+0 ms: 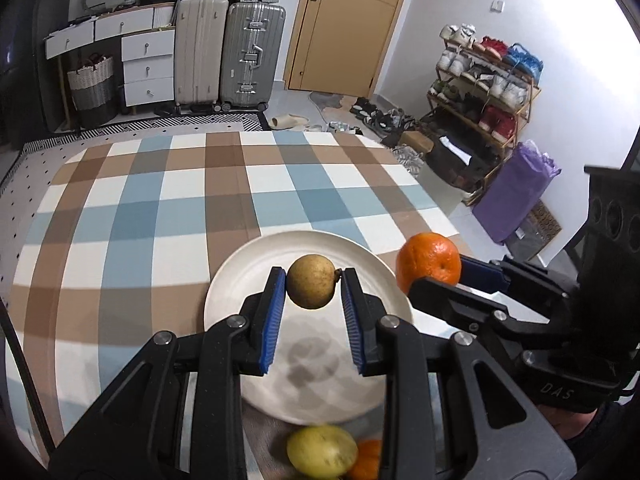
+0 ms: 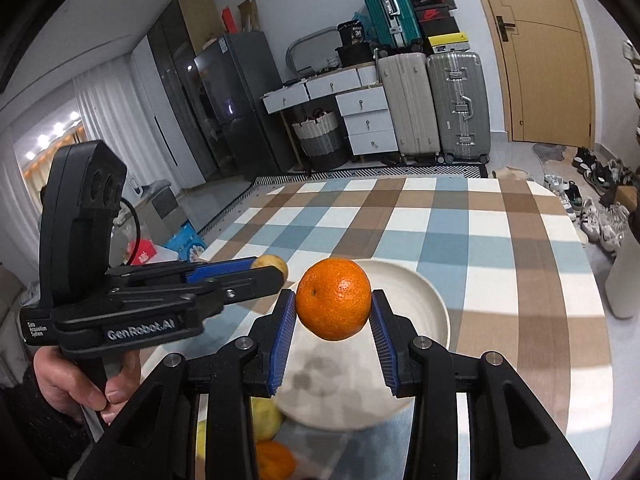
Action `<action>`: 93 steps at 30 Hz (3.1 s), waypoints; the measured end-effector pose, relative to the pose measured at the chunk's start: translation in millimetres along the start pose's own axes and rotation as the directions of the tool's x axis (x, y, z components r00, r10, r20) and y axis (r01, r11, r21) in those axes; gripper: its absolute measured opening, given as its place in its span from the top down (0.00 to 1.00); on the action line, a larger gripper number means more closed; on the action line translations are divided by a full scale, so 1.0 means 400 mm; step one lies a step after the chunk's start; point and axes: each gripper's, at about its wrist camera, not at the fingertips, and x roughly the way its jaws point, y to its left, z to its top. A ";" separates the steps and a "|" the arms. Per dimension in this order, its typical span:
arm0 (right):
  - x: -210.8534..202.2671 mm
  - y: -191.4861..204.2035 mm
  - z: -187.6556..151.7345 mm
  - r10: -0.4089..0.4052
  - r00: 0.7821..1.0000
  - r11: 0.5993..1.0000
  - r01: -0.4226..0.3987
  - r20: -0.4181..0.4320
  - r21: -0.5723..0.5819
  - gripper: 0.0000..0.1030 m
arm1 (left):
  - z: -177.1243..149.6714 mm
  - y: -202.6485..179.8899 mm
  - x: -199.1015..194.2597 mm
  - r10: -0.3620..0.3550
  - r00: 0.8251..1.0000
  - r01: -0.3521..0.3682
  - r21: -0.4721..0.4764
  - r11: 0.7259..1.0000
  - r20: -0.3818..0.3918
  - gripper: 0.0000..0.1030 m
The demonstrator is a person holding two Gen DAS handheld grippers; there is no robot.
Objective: Organize fruits
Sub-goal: 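Carry both fruits over the cream plate and open both tools to release them, then move the left tool back to the large green guava and close on it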
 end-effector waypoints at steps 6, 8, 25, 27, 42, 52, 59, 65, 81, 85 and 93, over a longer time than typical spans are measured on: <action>0.093 -0.047 0.019 0.004 0.998 1.000 -0.004 -0.059 0.003 0.63 | 0.020 0.059 0.123 -0.025 0.997 0.021 -0.059 0.998 -0.073 0.75; 0.122 -0.064 0.017 0.012 0.997 1.000 -0.011 -0.081 0.012 0.63 | 0.021 0.080 0.162 -0.033 0.995 0.026 -0.079 0.997 -0.093 0.75; 0.266 -0.127 -0.005 0.026 0.976 0.999 -0.015 -0.216 0.050 0.63 | 0.003 0.117 0.324 -0.051 0.981 0.030 -0.114 0.993 -0.188 0.75; 0.271 -0.127 -0.008 0.028 0.976 0.999 -0.017 -0.216 0.050 0.63 | 0.004 0.118 0.327 -0.042 0.982 0.021 -0.115 0.993 -0.184 0.75; 0.177 -0.136 0.003 0.023 0.995 0.995 -0.014 -0.094 0.099 0.50 | 0.007 0.128 0.282 -0.049 0.985 0.021 -0.163 0.986 -0.167 0.52; 0.006 -0.070 0.003 0.011 1.000 0.997 -0.013 0.018 0.080 0.49 | -0.017 0.084 0.120 0.007 0.996 -0.016 -0.109 0.994 -0.087 0.45; -0.096 0.001 -0.022 0.016 0.998 0.998 -0.019 0.061 0.054 0.48 | -0.063 0.038 -0.008 0.063 0.998 -0.064 -0.054 0.996 -0.024 0.45; -0.176 0.070 -0.057 0.028 0.994 0.999 -0.031 0.108 0.025 0.38 | -0.112 -0.012 -0.124 0.092 0.995 -0.092 -0.015 0.996 0.034 0.33; -0.343 0.158 -0.174 -0.001 0.981 1.000 -0.005 0.195 0.027 0.14 | -0.263 -0.080 -0.329 0.177 0.976 -0.175 -0.027 0.984 0.127 0.15; -0.365 0.160 -0.202 -0.012 0.979 0.999 0.005 0.202 0.037 0.11 | -0.307 -0.053 -0.341 0.199 0.971 -0.192 -0.065 0.979 0.129 0.01; -0.358 0.126 -0.287 -0.021 0.984 0.992 -0.001 0.176 0.128 0.11 | -0.371 -0.005 -0.303 0.210 0.975 -0.202 -0.107 0.974 0.073 0.01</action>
